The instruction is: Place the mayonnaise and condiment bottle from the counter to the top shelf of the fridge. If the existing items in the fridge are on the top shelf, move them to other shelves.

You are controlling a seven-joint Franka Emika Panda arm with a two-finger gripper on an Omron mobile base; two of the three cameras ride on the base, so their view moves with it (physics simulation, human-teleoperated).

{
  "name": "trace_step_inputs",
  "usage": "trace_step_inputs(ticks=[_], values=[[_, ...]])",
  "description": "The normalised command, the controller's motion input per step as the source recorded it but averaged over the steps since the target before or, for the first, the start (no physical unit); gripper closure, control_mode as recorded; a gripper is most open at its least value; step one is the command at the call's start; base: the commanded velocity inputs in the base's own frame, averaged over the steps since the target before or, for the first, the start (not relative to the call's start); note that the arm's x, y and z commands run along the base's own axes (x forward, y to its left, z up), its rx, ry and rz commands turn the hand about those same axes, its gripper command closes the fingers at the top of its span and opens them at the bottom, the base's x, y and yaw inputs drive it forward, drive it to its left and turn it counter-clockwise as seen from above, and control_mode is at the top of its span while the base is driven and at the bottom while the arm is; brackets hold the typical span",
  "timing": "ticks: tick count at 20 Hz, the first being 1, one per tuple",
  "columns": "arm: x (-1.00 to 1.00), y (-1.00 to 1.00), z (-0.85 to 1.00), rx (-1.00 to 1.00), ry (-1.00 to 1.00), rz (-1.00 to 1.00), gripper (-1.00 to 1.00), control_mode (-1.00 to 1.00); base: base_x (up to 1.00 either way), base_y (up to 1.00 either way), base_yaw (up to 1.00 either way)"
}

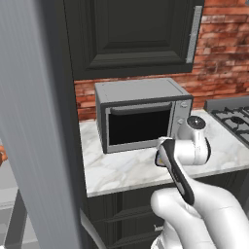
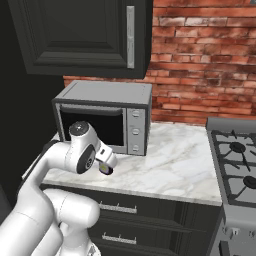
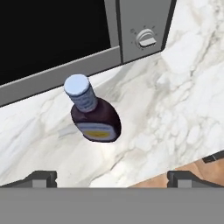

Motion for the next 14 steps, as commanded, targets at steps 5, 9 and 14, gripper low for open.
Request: trace_step_inputs(ticks=[5, 9, 14], values=[[0.21, 0.00, -0.09, 0.00, 0.00, 0.00, -1.00, -1.00, 0.00, 0.00, 0.00], [0.20, 0.00, -0.11, 0.00, 0.00, 0.00, -1.00, -1.00, 0.00, 0.00, 0.00], [0.19, 0.00, -0.08, 0.00, 0.00, 0.00, -1.00, -1.00, 0.00, 0.00, 0.00]])
